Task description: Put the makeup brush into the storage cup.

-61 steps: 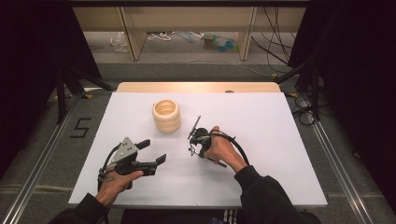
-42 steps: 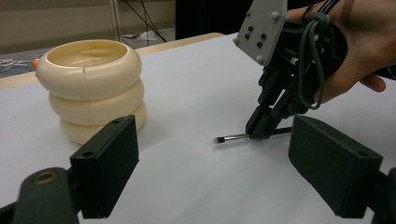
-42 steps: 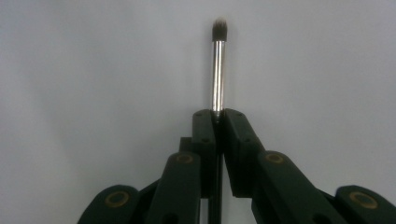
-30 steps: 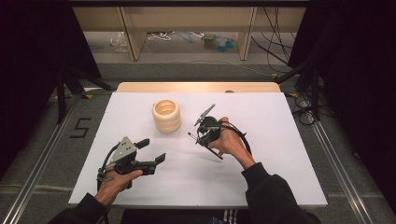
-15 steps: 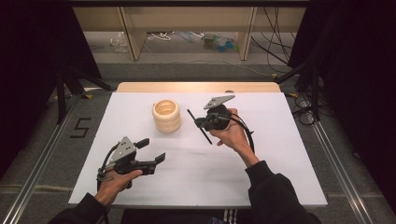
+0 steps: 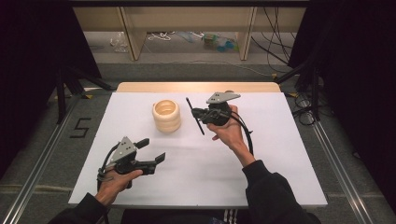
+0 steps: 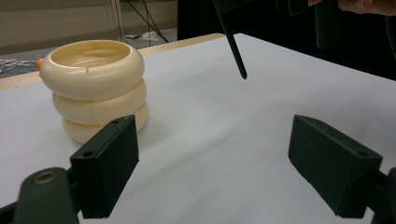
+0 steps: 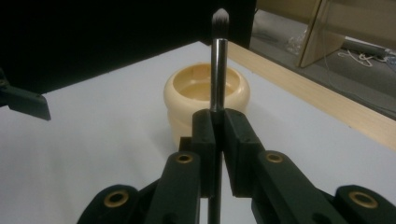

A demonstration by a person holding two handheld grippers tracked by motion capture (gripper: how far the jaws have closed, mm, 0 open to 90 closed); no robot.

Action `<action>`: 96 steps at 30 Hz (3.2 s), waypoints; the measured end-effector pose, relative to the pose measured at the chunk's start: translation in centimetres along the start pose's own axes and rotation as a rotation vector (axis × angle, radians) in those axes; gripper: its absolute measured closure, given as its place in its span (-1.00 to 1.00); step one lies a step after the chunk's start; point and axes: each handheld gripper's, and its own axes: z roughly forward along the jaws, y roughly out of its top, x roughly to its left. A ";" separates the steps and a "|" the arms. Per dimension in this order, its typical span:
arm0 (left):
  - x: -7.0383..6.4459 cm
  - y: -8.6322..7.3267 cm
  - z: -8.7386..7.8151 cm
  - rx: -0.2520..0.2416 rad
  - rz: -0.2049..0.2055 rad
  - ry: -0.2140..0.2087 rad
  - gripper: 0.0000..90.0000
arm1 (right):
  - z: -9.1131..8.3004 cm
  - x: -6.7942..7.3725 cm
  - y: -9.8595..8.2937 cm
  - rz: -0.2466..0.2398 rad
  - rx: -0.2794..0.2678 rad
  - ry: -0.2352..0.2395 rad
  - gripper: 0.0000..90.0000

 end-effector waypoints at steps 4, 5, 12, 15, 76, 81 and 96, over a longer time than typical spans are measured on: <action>0.0 0.0 0.0 0.003 -0.004 -0.005 -0.65 | 0.0 0.1 0.4 -0.005 -0.023 0.001 0.86; 0.0 0.0 0.0 0.002 -0.002 -0.004 -0.65 | 0.1 0.1 0.5 -0.003 -0.027 0.005 0.86; 0.1 0.0 0.1 -0.008 0.001 0.001 -0.65 | 0.6 0.3 1.1 -0.007 -0.052 0.011 0.86; 0.5 0.1 0.1 -0.015 0.062 0.005 -0.65 | 0.8 0.3 1.5 -0.008 -0.062 0.006 0.86; 0.1 0.1 -0.1 -0.004 -0.002 0.001 -0.65 | 7.2 0.3 6.8 -0.015 -0.140 -0.022 0.86; 0.2 0.1 -0.1 -0.004 0.000 0.002 -0.65 | 7.8 0.4 7.2 -0.024 -0.148 -0.032 0.86; 0.2 0.1 -0.1 -0.007 0.000 0.000 -0.65 | 9.6 1.1 8.4 -0.035 -0.142 -0.036 0.86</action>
